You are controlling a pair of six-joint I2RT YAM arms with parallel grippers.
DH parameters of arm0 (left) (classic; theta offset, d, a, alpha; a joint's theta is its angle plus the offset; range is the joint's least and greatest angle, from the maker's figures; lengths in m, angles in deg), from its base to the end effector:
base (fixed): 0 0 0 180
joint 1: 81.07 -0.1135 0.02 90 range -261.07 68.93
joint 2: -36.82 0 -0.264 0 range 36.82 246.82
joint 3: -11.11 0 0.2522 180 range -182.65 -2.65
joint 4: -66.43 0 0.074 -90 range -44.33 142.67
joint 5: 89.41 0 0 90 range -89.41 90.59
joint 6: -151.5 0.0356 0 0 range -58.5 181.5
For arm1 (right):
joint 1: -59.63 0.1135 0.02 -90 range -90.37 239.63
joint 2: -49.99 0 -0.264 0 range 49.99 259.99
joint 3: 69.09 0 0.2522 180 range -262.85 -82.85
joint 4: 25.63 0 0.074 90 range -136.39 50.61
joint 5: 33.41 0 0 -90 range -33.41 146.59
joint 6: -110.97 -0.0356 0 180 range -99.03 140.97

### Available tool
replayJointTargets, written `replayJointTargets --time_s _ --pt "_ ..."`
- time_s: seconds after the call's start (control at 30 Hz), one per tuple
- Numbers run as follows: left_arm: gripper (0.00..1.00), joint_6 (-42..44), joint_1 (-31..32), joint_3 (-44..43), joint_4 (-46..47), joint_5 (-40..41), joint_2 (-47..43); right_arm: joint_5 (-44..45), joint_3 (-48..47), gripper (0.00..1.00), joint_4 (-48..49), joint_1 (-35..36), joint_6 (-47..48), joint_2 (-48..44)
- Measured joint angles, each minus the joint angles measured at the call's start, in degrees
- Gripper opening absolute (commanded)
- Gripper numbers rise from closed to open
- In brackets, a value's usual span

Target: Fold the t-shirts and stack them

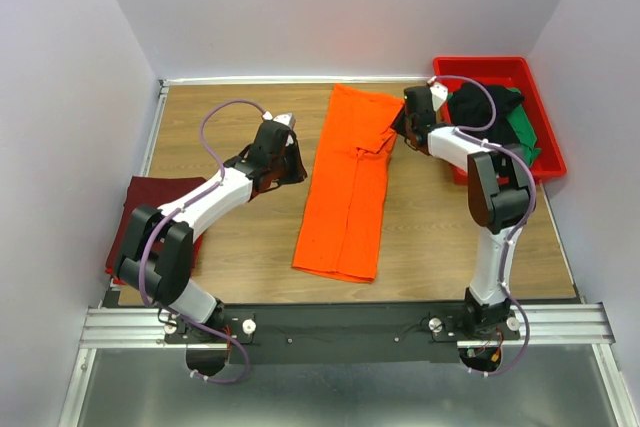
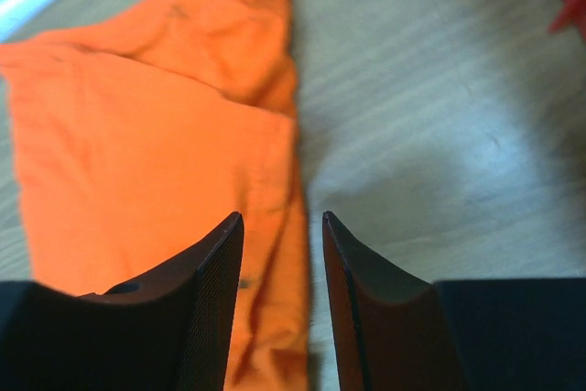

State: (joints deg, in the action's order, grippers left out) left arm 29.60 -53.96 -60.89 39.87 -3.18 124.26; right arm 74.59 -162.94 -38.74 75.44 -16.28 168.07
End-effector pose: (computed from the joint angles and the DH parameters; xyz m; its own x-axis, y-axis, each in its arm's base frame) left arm 0.2951 -0.1537 0.2368 -0.7689 -0.1987 -0.6077 0.1082 0.8963 -0.4301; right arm 0.4456 0.1147 0.1775 -0.4783 0.4629 -0.7463 0.3352 0.8817 0.3320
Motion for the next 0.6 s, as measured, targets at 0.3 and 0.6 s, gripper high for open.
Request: replayJointTargets --time_s 0.3,0.6 --pt "0.30 -2.03 1.68 3.96 2.01 -0.85 0.00 -3.63 -9.75 0.46 0.68 1.90 5.49 3.21" --pt "0.30 -3.61 9.22 4.35 4.66 -0.74 4.11 -5.95 -22.86 0.48 -1.84 2.27 10.38 18.18"
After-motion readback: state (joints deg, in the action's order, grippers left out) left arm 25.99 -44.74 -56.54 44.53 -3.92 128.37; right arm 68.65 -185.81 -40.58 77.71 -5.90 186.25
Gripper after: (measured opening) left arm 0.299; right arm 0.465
